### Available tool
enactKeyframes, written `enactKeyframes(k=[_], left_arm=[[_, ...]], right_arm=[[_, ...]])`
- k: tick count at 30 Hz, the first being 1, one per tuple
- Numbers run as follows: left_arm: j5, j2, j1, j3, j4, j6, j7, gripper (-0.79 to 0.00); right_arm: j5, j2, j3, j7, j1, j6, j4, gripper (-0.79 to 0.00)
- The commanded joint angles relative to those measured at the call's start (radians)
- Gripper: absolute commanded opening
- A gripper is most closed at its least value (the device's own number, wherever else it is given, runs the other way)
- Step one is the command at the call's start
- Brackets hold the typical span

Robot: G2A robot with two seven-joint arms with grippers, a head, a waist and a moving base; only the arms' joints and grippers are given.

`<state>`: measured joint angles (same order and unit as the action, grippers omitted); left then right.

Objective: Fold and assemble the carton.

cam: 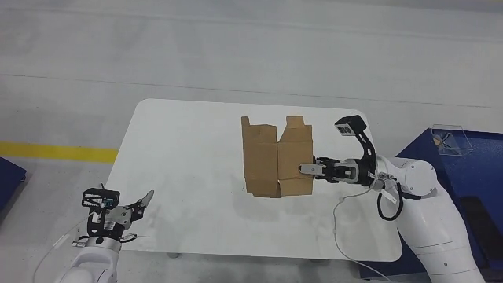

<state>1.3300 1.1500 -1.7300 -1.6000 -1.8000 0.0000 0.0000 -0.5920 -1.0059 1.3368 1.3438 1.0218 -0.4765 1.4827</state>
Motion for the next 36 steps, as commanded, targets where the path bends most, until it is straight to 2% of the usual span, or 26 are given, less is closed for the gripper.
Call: enactKeyframes(k=[1, 5, 9, 14, 16, 20, 22, 25, 28, 30, 36], left_arm=[[0.000, 0.000, 0.000, 0.000, 0.000, 0.000, 0.000, 0.000], [0.000, 0.000, 0.000, 0.000, 0.000, 0.000, 0.000, 0.000], [0.000, 0.000, 0.000, 0.000, 0.000, 0.000, 0.000, 0.000], [0.000, 0.000, 0.000, 0.000, 0.000, 0.000, 0.000, 0.000], [0.000, 0.000, 0.000, 0.000, 0.000, 0.000, 0.000, 0.000], [0.000, 0.000, 0.000, 0.000, 0.000, 0.000, 0.000, 0.000], [0.000, 0.000, 0.000, 0.000, 0.000, 0.000, 0.000, 0.000], [0.000, 0.000, 0.000, 0.000, 0.000, 0.000, 0.000, 0.000], [0.000, 0.000, 0.000, 0.000, 0.000, 0.000, 0.000, 0.000], [0.000, 0.000, 0.000, 0.000, 0.000, 0.000, 0.000, 0.000], [0.000, 0.000, 0.000, 0.000, 0.000, 0.000, 0.000, 0.000]], right_arm=[[-0.041, -0.002, -0.005, -0.021, 0.013, 0.028, -0.001, -0.785], [-0.300, -0.009, -0.020, 0.067, 0.029, 0.178, -0.047, -0.785], [-0.541, -0.030, -0.097, 0.185, 0.012, 0.373, -0.133, -0.785], [-0.851, -0.074, -0.251, 0.192, -0.024, 0.708, -0.207, -0.785], [-0.939, -0.095, -0.335, 0.180, -0.039, 0.773, -0.239, -0.785], [-1.193, -0.130, -0.537, 0.030, -0.080, 0.923, -0.234, -0.785], [-1.404, -0.143, -0.614, -0.087, -0.084, 1.041, -0.206, -0.785], [-1.733, -0.159, -0.644, -0.289, -0.084, 1.242, -0.186, -0.785], [-2.031, -0.183, -0.612, -0.504, -0.061, 1.457, -0.228, -0.785], [-2.101, -0.202, -0.620, -0.536, -0.058, 1.489, -0.275, -0.785], [-2.096, -0.234, -0.628, -0.536, -0.085, 1.489, -0.314, -0.785]])
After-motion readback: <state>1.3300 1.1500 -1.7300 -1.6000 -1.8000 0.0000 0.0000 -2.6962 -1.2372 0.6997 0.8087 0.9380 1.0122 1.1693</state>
